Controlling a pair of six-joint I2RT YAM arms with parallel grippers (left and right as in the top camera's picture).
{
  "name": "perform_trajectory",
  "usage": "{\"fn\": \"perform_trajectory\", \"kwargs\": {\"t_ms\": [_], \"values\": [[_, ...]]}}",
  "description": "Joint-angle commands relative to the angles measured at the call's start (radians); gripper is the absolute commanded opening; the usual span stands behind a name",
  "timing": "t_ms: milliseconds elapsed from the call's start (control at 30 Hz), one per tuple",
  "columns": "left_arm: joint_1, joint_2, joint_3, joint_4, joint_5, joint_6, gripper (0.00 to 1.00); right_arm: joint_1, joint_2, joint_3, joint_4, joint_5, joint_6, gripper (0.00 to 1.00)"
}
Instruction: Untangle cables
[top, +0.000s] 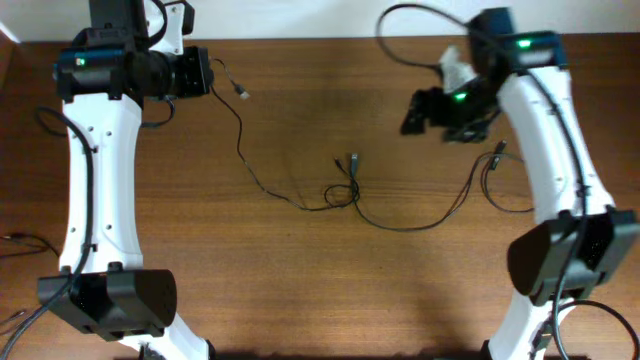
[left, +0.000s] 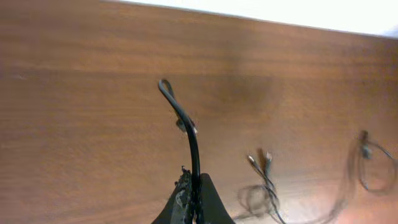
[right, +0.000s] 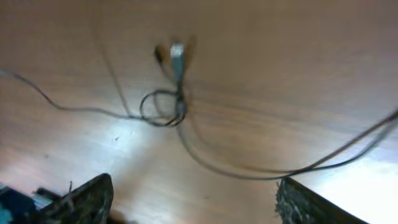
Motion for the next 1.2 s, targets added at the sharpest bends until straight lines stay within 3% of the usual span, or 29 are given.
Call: {"fn": "perform_trajectory", "kwargs": {"t_ms": [0,167,333,667,700,767,833,1167], "values": [[0.005,0.012,-0.003,0.037,-0.166,-0.073,0.00,0.113,0.014,-0.064,0.023,0.101,0.164,0.79],[0.005,0.109,-0.003,0.048,-0.183,-0.144,0.00,0.253,0.014,-0.234,0.167,0.125,0.250,0.51],[0.004,0.163,-0.003,0.048,-0.106,-0.144,0.00,0.310,0.014,-0.394,0.342,0.142,0.357,0.31],[0.002,0.164,-0.003,0.047,-0.106,-0.144,0.00,0.380,0.014,-0.592,0.516,0.144,0.396,0.29],[0.002,0.164,-0.003,0.047,-0.106,-0.144,0.00,0.385,0.014,-0.603,0.534,0.148,0.396,0.30],[0.002,0.164,-0.003,0.047,-0.106,-0.144,0.00,0.388,0.014,-0.636,0.570,0.206,0.396,0.43],[0.002,0.164,-0.003,0.047,-0.106,-0.144,0.00,0.387,0.014,-0.650,0.599,0.233,0.396,0.45],[0.002,0.164,-0.003,0.047,-0.106,-0.143,0.00,0.387,0.015,-0.710,0.656,0.240,0.369,0.34]]}}
